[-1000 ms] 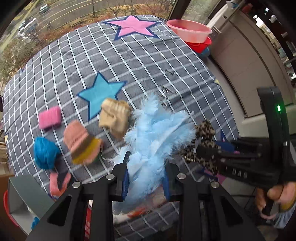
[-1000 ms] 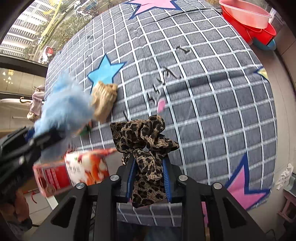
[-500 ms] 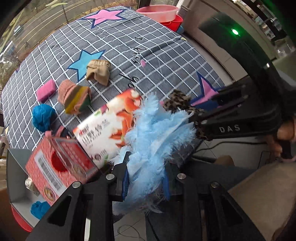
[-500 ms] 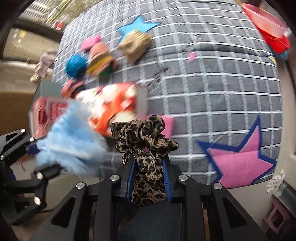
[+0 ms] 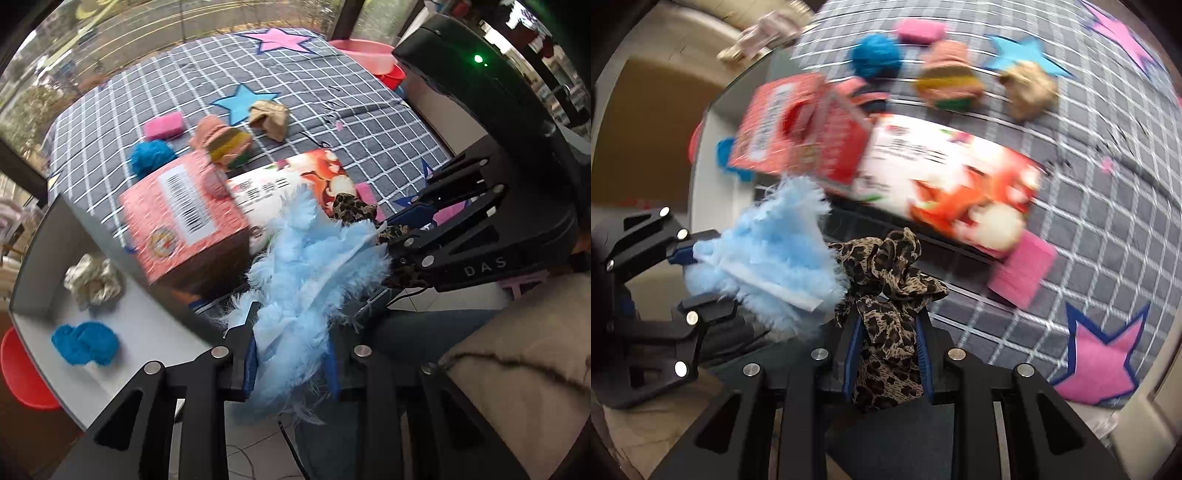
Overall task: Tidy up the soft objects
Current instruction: 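Carry the fluffy item and leopard scrunchie with both grippers over the white box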
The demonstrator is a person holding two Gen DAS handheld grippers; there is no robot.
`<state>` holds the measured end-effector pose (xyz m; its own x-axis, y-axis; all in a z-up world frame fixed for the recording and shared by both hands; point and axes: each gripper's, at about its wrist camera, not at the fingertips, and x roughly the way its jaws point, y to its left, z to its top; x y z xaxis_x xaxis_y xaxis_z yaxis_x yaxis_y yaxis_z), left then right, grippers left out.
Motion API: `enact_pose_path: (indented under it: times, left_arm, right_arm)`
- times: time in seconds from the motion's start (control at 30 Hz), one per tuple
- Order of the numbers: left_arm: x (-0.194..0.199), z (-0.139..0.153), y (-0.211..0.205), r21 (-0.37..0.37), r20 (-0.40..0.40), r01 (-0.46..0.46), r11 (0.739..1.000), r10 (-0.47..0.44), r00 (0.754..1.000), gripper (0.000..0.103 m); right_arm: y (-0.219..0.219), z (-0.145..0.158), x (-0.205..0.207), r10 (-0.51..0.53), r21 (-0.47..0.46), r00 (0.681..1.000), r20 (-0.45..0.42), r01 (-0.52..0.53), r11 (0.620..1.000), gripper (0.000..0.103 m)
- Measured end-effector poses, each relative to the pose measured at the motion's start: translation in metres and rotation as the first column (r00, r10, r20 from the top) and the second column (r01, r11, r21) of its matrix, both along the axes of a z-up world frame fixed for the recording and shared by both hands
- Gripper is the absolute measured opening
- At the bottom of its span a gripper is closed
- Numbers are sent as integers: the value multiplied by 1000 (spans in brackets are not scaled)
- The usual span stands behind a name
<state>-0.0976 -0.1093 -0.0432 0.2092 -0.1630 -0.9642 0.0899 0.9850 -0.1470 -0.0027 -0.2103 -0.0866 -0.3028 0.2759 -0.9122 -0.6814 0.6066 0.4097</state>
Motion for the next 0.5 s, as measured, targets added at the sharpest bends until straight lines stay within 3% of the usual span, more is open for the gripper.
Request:
enact_pose_path:
  times: [0.33, 0.5]
  left_arm:
    - [-37, 15, 49, -30, 50, -212, 977, 214, 976, 32]
    - [-53, 20, 75, -35, 85, -319, 947, 321, 943, 32]
  right_arm:
    - [68, 35, -27, 219, 71, 975, 47, -222, 972, 28]
    - [91, 54, -38, 286, 87, 954, 84, -293, 952, 28]
